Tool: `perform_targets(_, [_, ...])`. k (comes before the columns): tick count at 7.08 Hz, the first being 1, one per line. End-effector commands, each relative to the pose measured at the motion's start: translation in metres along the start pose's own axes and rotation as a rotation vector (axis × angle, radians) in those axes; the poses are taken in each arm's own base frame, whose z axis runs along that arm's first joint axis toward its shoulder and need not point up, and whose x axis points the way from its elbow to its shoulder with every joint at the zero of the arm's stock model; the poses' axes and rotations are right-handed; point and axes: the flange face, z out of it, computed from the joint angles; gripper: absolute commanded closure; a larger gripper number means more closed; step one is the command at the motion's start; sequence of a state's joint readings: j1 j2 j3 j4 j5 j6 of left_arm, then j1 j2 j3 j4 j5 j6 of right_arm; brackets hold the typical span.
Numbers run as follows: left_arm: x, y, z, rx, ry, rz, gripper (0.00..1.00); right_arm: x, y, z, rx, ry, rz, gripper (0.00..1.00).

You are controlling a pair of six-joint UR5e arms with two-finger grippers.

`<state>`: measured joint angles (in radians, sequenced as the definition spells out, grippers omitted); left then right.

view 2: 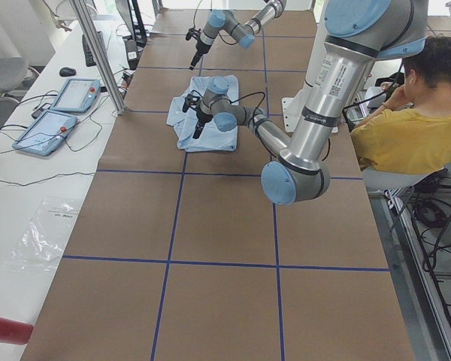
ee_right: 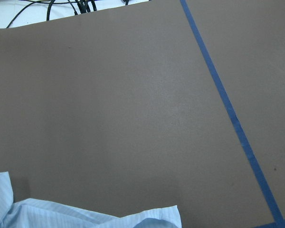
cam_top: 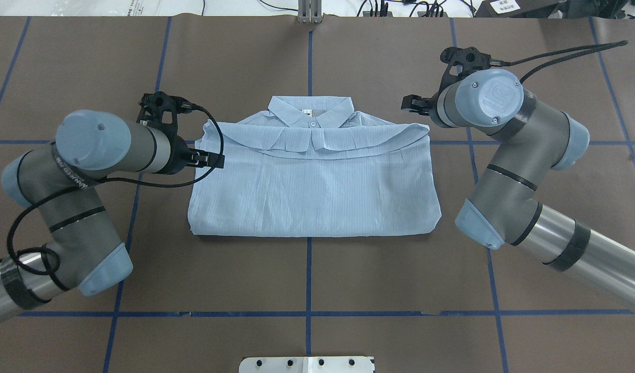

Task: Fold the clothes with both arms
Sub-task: 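Lower the left gripper to the folded shirt's side edge nearest it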

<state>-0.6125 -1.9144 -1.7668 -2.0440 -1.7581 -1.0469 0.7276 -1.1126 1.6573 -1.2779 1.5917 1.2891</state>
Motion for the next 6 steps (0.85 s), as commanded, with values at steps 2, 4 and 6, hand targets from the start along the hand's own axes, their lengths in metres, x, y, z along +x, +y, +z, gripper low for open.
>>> perform_targets(2, [0.021, 0.083, 0.007, -0.062, 0.014, -0.039, 0.00, -0.001, 0.000, -0.002, 0.001, -0.006, -0.003, 0.00])
perform_targets(4, [0.014, 0.096, 0.018, -0.084, -0.011, -0.047, 0.00, -0.003, 0.001, -0.003, 0.002, -0.009, -0.004, 0.00])
perform_targets(6, [0.015, 0.098, 0.019, -0.088, -0.012, -0.058, 0.22, -0.003, 0.000, -0.003, 0.003, -0.008, -0.004, 0.00])
